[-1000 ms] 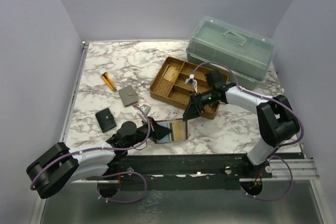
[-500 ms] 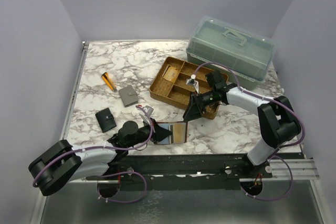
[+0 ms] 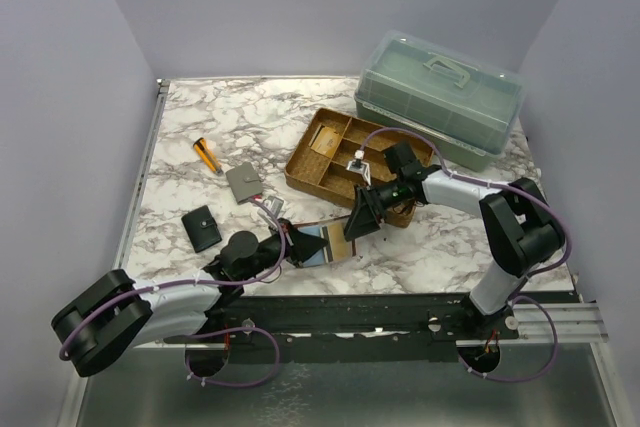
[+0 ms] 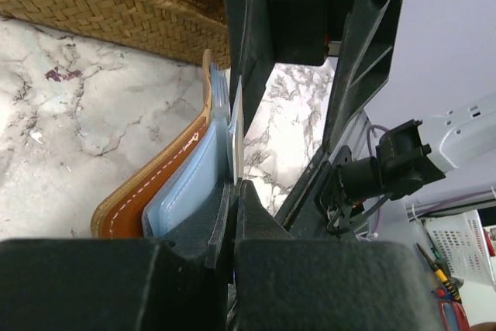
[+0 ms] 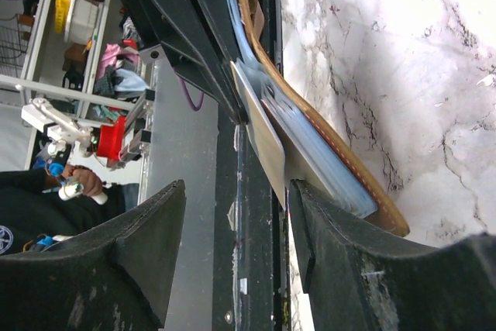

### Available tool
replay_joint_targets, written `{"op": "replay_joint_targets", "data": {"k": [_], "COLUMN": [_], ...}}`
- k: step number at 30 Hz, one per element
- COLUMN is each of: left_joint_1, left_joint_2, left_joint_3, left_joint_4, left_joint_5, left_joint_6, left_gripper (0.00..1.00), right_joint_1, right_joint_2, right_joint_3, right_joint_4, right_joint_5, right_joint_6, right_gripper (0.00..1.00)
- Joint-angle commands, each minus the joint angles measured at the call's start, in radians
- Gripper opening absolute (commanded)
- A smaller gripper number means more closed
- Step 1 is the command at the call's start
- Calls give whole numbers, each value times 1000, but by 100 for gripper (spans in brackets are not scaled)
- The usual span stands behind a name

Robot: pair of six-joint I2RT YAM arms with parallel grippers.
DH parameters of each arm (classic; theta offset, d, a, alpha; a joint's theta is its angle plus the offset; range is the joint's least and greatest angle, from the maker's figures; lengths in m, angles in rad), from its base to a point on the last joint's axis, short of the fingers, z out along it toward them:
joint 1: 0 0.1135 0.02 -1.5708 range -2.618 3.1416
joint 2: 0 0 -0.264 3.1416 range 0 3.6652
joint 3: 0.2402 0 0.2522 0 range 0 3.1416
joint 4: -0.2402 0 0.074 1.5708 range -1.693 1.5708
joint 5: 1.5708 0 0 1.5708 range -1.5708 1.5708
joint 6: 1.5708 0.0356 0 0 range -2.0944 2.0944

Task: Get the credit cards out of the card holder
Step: Pick up the card holder from the center of the board, then remove the credit card from the card holder.

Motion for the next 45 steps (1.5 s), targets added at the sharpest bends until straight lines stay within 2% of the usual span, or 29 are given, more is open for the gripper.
{"op": "replay_joint_targets", "data": {"k": [1,5,10,16,19,25,30,32,34,35,38,43,45], "left_joint_1": [0,1,0,1,1,-1,-2,-2,-1,-1,0,-2,-1], "left_joint_2": [-27,-32,-17,50,101,179,189,189,190,192,198,207,220], "left_joint_3": [-8,-15,-9,6,20,41,47,45,41,38,38,46,56], "left_joint_4": [97,112,149,241,287,383,399,400,399,399,399,399,398], "left_joint_5": [-42,-46,-36,-6,12,32,38,30,29,30,51,60,67], "left_joint_6": [-22,-32,-43,-66,-81,-107,-134,-165,-203,-221,-258,-290,-289], "left_gripper": [0,0,0,0,0,0,0,13,34,39,42,38,32], "right_joint_1": [8,8,8,8,8,8,8,7,5,5,3,4,3], "right_joint_2": [17,7,16,6,-4,-4,1,-2,-7,-9,-13,-8,-6], "right_joint_3": [0,-3,-12,-31,-40,-44,-38,-35,-36,-37,-41,-41,-44], "right_joint_4": [23,33,64,135,167,190,187,187,190,196,207,211,214], "right_joint_5": [46,112,25,-67,-97,-82,-79,-87,-92,-95,-100,-109,-109], "right_joint_6": [18,28,38,129,158,182,187,191,194,199,209,212,216], "right_gripper": [61,61,61,57,50,30,8,1,0,0,0,0,0]}}
